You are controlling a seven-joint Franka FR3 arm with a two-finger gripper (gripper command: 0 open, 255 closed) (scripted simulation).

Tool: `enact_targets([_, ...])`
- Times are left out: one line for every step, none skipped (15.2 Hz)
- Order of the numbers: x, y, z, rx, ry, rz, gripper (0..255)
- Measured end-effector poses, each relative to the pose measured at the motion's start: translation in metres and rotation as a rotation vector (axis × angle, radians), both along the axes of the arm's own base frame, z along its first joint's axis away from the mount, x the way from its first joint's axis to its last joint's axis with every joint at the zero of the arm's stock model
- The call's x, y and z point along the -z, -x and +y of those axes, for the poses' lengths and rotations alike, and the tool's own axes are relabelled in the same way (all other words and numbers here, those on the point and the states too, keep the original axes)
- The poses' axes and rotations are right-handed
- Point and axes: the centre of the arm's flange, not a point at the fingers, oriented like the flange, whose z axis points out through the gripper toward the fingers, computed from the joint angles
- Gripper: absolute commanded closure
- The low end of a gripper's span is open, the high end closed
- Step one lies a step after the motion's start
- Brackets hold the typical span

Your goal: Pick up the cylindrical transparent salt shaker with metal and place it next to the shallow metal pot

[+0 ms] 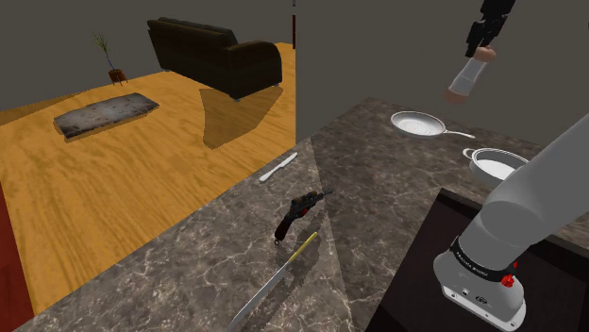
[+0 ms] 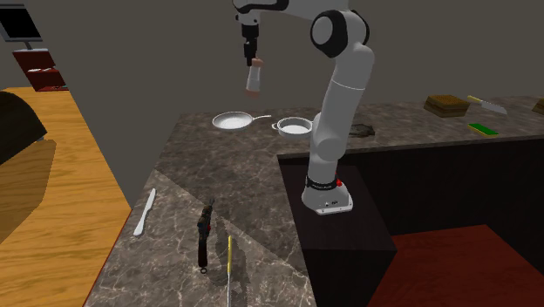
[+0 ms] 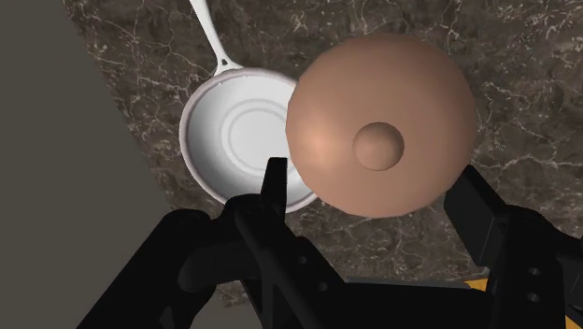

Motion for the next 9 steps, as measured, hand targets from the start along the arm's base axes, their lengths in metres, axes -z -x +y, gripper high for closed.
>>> enact_targets([0.004,0.000,-0.002,0.000,0.000,0.000,255])
enact_targets([0.009,0.000,-0.003,0.000,0.001,0.000,255])
enact_targets([0.014,0.000,-0.003,0.000,0.001,0.000,255])
enact_targets([0.019,0.000,-0.005,0.000,0.001,0.000,255])
enact_targets([0.023,-0.001,-0.004,0.000,0.001,0.000,255])
enact_targets([0.028,-0.001,-0.005,0.000,0.001,0.000,255])
enact_targets([0.034,-0.001,-0.005,0.000,0.001,0.000,255])
enact_targets([0.040,-0.002,-0.004,0.000,0.001,0.000,255])
enact_targets([0.045,-0.001,-0.004,0.000,0.001,0.000,255])
